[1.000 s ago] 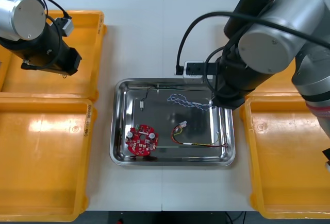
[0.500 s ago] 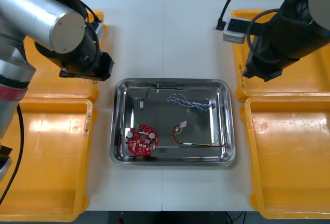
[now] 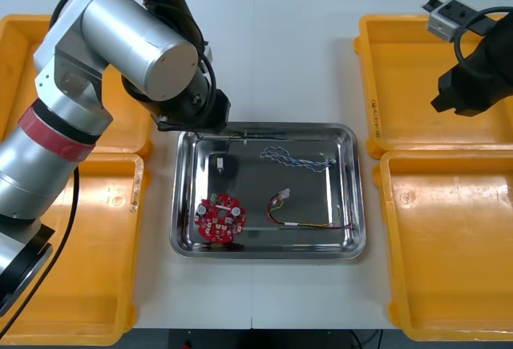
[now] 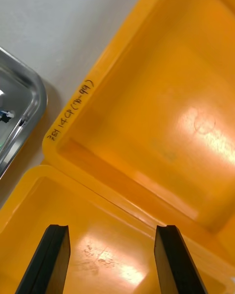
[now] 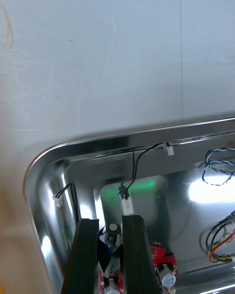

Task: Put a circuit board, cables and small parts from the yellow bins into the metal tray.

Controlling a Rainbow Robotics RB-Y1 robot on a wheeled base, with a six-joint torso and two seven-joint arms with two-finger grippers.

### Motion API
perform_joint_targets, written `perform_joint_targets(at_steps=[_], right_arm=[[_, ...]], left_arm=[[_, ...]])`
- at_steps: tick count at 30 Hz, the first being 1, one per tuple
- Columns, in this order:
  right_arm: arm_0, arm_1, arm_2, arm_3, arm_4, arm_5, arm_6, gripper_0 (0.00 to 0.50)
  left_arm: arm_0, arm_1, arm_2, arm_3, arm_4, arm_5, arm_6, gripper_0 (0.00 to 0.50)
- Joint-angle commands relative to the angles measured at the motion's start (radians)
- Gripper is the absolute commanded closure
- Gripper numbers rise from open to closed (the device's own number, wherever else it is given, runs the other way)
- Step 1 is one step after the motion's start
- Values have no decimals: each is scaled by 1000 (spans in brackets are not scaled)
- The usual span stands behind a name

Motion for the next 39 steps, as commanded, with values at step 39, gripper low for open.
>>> perform_joint_targets(at_steps=[39], right_arm=[[397, -106, -263, -47, 25, -58, -307, 0]], left_arm=[[-68, -47, -197, 178, 80, -167, 67, 500]])
